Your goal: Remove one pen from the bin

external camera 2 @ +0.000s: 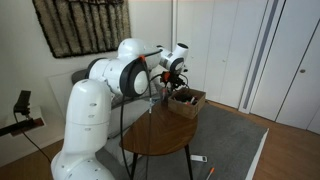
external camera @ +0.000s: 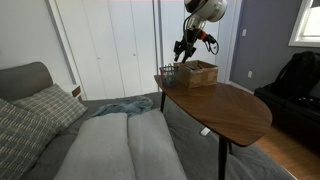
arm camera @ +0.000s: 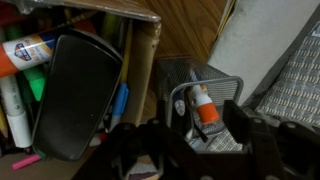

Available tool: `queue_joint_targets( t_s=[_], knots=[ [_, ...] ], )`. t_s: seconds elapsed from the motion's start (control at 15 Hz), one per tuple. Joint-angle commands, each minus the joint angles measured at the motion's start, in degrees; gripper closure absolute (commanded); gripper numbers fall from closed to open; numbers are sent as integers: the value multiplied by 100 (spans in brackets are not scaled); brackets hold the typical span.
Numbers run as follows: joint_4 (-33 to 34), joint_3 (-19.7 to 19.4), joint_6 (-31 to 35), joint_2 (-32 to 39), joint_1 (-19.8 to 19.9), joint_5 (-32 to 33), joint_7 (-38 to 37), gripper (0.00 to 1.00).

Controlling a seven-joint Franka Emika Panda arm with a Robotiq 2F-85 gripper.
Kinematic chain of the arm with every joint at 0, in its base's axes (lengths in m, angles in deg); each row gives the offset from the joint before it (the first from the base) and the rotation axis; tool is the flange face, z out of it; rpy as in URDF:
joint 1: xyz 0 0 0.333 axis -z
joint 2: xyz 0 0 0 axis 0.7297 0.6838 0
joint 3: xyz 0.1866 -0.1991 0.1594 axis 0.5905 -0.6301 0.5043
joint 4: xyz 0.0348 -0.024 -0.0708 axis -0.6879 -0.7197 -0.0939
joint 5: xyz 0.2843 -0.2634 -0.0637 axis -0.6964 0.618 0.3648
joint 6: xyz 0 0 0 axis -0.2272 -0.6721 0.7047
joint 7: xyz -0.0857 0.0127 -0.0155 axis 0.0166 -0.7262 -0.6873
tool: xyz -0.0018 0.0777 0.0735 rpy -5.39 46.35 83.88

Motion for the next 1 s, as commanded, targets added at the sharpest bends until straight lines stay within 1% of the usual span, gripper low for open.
queue_joint_targets(
  t_s=[0.0, 0.07, 0.13, 0.2, 0.27, 0.4, 0.47, 0.73, 0.93],
  knots=[
    [468, 117, -59, 345, 115, -127, 92, 49],
    [528, 125, -70, 397, 124, -114, 81, 50],
    [605, 138, -90, 461, 138, -121, 79, 55],
    [661, 145, -121, 511, 139, -106, 63, 52],
    [702, 157, -141, 539, 136, -90, 70, 53],
    [735, 161, -150, 584, 122, -38, 48, 52],
    [751, 167, -154, 609, 126, -34, 48, 48],
    [768, 189, -210, 661, 130, -28, 51, 49],
    [733, 200, -280, 637, 121, -11, 53, 54]
  ],
)
